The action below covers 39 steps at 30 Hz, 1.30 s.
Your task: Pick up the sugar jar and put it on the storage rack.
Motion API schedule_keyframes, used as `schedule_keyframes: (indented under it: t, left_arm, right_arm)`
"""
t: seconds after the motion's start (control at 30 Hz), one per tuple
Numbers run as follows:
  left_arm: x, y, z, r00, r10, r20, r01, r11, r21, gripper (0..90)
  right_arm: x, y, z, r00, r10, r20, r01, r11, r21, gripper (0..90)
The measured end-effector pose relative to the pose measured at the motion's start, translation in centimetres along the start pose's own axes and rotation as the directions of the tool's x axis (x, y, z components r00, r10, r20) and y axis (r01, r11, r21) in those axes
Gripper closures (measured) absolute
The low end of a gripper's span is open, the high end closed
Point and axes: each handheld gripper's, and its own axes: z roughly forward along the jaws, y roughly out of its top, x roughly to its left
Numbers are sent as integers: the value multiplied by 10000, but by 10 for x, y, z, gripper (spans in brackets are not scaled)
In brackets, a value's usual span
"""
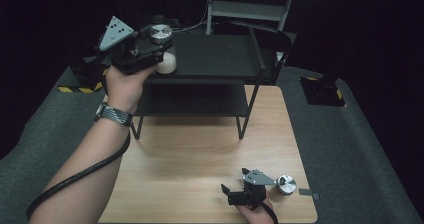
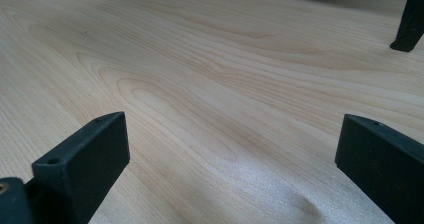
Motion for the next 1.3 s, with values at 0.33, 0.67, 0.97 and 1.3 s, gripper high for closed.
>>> schedule_keyframes:
  t: [0.33, 0.67, 0.97, 1.3]
  left_arm:
    - [0, 2, 11, 9995, 87, -300, -82, 9998, 155, 346]
    - [0, 0, 16, 9993, 1, -383, 9, 9997, 262, 346]
    - [-4, 0, 23, 9995, 46, -326, -36, 9995, 307, 346]
    - [-4, 0, 27, 9996, -38, -266, 49, 9992, 398, 346]
  right_arm:
    - [5, 2, 1, 9997, -115, 216, 112, 9999, 102, 7]
    - [11, 4, 2, 9987, -249, 440, 236, 9993, 294, 5]
    - [8, 3, 0, 9992, -160, 364, 150, 9995, 277, 4]
    - [6, 3, 0, 9995, -152, 295, 144, 9995, 273, 4]
